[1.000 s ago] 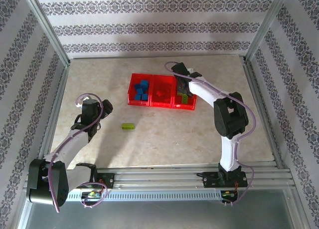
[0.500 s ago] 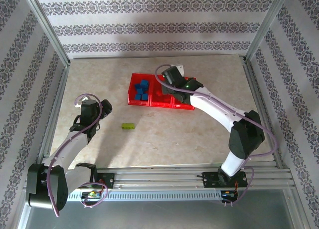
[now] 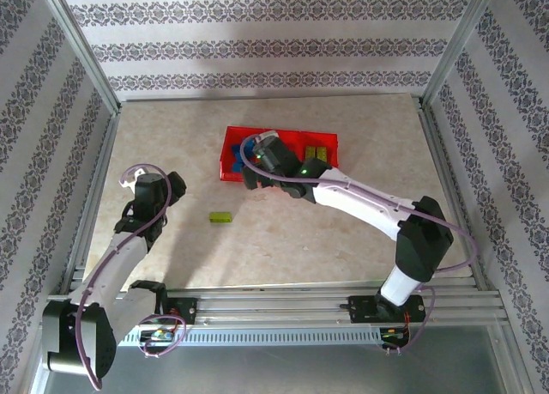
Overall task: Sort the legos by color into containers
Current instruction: Pick up the lego from the center of the table.
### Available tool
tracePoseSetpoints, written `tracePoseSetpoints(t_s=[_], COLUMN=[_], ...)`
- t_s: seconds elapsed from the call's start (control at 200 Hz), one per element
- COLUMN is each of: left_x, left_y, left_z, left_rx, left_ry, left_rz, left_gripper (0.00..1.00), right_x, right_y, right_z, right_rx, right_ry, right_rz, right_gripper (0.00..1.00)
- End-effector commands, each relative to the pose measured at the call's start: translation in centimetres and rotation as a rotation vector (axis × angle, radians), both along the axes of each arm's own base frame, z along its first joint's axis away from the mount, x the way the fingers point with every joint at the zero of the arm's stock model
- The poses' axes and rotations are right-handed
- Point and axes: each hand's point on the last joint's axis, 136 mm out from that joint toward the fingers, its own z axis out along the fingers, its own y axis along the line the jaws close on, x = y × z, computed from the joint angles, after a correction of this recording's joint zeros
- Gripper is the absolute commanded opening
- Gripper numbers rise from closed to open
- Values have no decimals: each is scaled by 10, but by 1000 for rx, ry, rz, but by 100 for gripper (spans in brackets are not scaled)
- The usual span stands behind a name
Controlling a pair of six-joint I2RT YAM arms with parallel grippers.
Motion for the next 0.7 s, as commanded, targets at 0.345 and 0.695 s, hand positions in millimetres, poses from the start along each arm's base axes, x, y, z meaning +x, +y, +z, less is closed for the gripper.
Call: tracePoseSetpoints(t_s=[0.345, 0.695], left_x=[-16, -15], left_y=[18, 16], left_z=[13, 11], left_rx=[50, 42], left_ry=[-18, -32], left_rz=[69, 62], left_gripper=[100, 100], right_x=[-41, -65], right_y=[88, 133], right_z=[-44, -97], right_rx=[3, -129], right_ry=[114, 240], right_rz=[281, 474], right_gripper=[98, 87])
